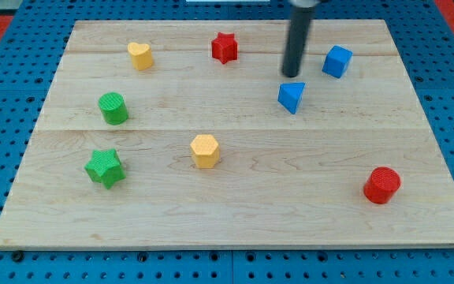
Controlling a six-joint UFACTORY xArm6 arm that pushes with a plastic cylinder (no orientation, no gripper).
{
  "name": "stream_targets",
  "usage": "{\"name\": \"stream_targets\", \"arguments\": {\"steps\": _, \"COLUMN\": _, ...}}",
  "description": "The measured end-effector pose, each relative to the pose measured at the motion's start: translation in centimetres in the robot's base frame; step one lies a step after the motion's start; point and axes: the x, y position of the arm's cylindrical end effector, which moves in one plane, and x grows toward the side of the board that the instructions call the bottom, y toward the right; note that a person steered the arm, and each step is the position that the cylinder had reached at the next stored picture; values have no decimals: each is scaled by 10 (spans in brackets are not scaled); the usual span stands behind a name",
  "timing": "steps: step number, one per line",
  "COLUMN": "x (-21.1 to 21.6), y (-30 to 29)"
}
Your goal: Push the triangle towards the top left of the red circle
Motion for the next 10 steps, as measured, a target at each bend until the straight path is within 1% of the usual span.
{"name": "stream_targets", "arguments": {"steps": 1, "x": 29, "y": 43}}
{"name": "stream_targets", "arguments": {"steps": 2, "x": 40, "y": 82}}
{"name": "stream_targets", "arguments": {"steps": 3, "x": 43, "y": 35}}
{"name": "stream_targets", "arguments": {"steps": 4, "x": 20, "y": -2}}
{"name": "stream_targets", "arguments": {"steps": 5, "x": 31, "y": -47}}
{"name": "stream_targets", "arguments": {"steps": 6, "x": 72, "y": 12}}
{"name": "stream_targets", "arguments": {"steps": 7, "x": 65, "y": 42}}
{"name": "stream_targets", "arguments": {"steps": 8, "x": 41, "y": 58}}
{"name": "stream_targets", "arguments": {"steps": 9, "x": 43, "y": 95}}
{"name": "stream_targets", "arguments": {"steps": 10, "x": 82, "y": 97}}
